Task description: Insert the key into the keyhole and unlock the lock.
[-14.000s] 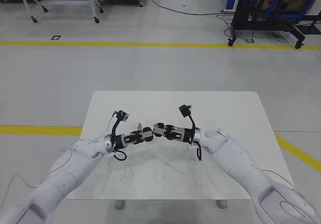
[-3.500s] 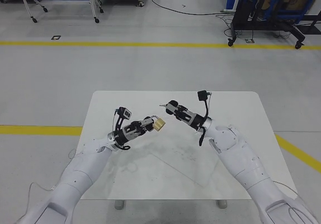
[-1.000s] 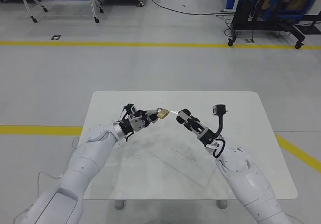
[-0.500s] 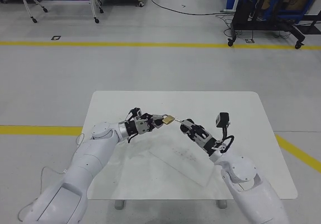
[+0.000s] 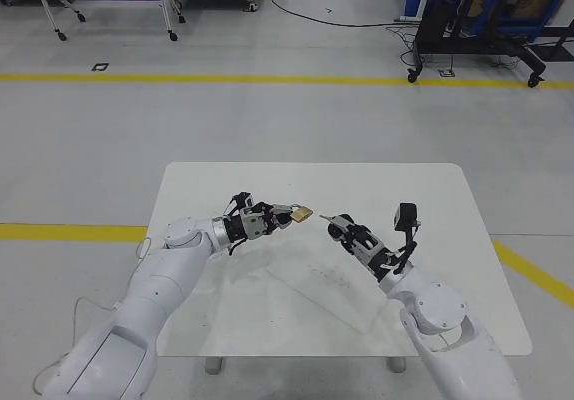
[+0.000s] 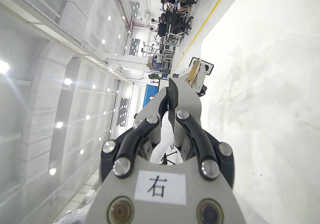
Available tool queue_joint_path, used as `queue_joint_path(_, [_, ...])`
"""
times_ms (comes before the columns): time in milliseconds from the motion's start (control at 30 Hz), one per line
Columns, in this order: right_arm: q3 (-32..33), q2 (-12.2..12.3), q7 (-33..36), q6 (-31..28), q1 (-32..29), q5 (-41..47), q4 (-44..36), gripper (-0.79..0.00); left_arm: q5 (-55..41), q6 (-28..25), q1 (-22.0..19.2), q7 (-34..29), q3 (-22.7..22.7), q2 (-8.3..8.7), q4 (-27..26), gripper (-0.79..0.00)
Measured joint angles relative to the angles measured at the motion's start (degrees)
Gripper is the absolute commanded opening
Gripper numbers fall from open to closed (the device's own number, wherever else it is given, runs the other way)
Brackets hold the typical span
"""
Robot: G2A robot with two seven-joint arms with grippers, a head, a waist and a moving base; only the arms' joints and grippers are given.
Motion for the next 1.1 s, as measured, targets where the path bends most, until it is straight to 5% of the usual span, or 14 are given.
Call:
queue_joint_path(433, [-6.9,-0.6,-15.0,10.9,-4.9,-19.1,-8.4,-0.785,0.8,-0.1,1.6,2.5,-0.6,0.33,-3.0,-0.785])
queue_joint_path(733, [-10.5,-2.1,-17.8,14.9,-2.8,-11.6,-6.6,-0.785,4.1,-0.7,4.5,5.4,-2.8,1.77,-9.0,-0.785])
queue_joint_path(1100, [-12.3,-3.5,-25.6,9.8,-1.8,-7.0,-4.0,-0.785,7.7,-0.7,7.5,8.8,-4.8,2.89,-14.8,-0.785])
